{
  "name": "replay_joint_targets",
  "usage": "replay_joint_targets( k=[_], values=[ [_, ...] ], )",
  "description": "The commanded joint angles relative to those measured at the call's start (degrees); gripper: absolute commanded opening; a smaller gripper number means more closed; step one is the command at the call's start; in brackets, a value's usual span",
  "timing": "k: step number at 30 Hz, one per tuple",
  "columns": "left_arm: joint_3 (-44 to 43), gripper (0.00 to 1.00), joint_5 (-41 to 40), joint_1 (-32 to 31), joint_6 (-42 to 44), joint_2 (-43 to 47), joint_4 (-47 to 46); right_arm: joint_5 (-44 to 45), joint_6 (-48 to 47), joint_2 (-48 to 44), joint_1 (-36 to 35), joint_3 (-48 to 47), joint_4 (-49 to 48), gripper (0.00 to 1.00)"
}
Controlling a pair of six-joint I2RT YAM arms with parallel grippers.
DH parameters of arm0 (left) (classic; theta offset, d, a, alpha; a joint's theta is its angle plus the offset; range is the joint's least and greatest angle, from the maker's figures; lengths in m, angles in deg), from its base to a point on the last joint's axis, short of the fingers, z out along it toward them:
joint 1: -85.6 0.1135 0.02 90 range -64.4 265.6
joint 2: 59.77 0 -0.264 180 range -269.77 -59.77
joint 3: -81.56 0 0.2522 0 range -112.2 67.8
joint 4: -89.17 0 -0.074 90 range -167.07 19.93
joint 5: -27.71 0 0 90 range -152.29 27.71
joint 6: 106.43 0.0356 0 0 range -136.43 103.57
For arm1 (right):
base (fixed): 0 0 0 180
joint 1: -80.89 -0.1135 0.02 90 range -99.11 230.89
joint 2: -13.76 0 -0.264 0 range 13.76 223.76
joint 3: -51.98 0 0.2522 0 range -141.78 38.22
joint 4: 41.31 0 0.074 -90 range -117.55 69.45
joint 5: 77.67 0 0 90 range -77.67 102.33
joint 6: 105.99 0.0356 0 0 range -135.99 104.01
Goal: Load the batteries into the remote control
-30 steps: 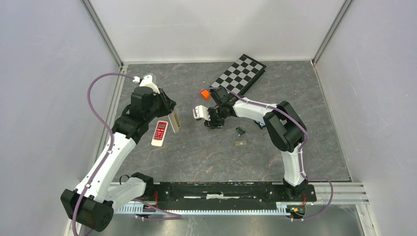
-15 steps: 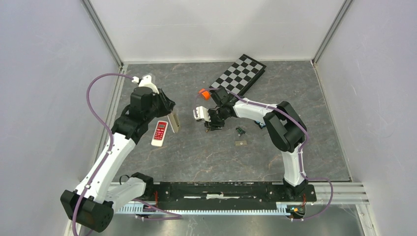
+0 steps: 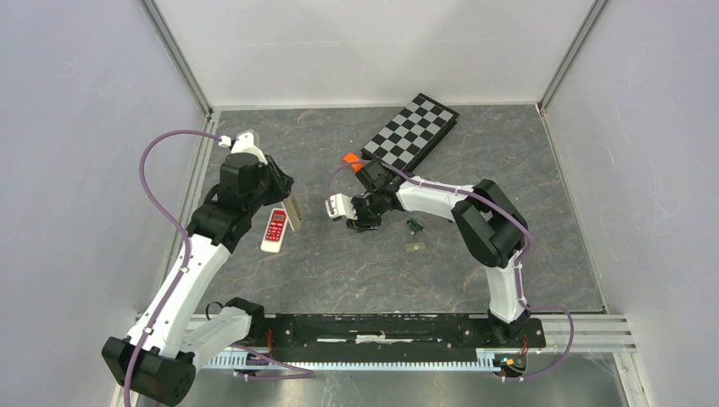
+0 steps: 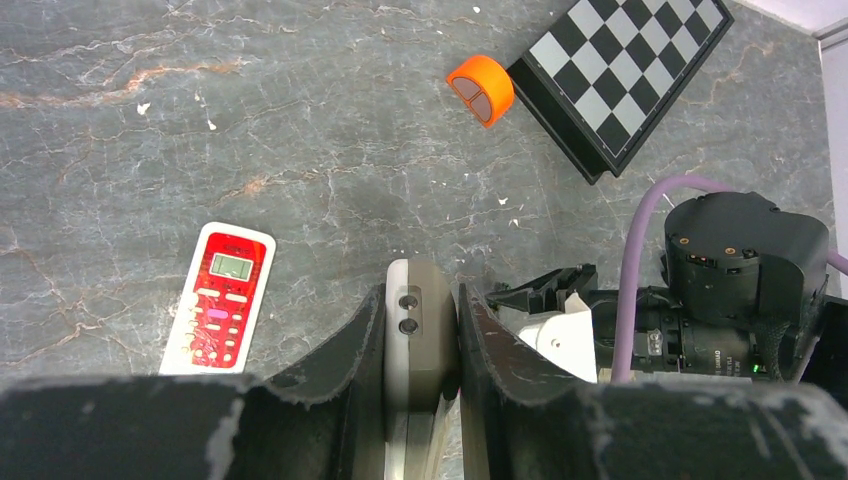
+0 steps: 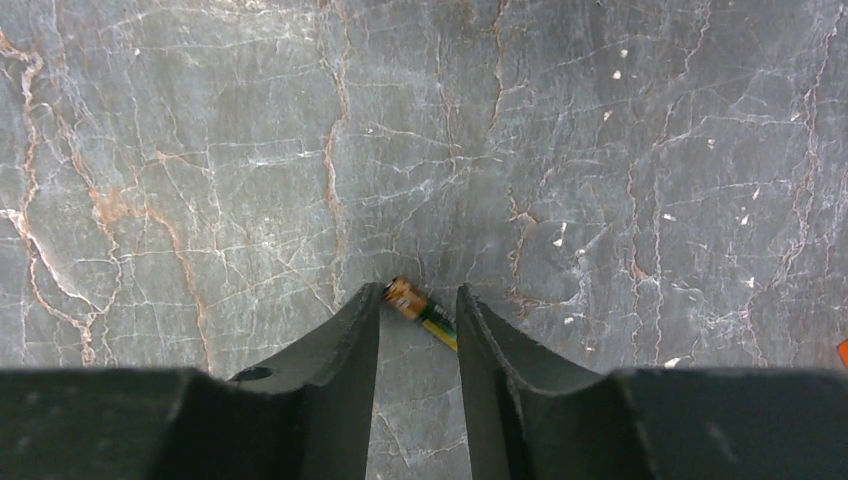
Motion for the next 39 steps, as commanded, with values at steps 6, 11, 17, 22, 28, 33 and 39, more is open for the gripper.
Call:
replay_joint_targets(
  k=[6,11,17,22,28,33,39],
  values=[
    [-1.8,0.02,0.1,0.5,1.7,1.4,-1.0,6.7,2.4,0.8,0.1,0.9,1.1,0.21],
    [-1.0,0.02,0.7,0.5,1.4,1.9,-1.5,10.4,12.0,-1.8,0.7,3.1,-6.9,0.15],
    [0.3,0.02,2.4,0.6,0.4,1.9,-2.7,13.6,26.6,-5.4,2.5,7.1,-17.5,0.10],
    [3.3,0.02,6.3,0.5,-0.7,2.1,-6.4,17.1,43.3,-10.9,4.6,12.0,-26.6,0.05],
    [7.8,0.02,14.7,0.5,-3.2,1.2,-14.7,13.8,64.1,-20.4,7.1,21.2,-38.9,0.05],
    [11.7,0.02,24.0,0.4,-9.5,-2.2,-25.0,7.2,79.3,-28.1,7.0,29.5,-53.2,0.04],
    [17.5,0.02,31.0,0.1,-19.2,-5.2,-42.8,9.0,90.0,-36.8,4.2,38.7,-71.0,0.02]
  ],
)
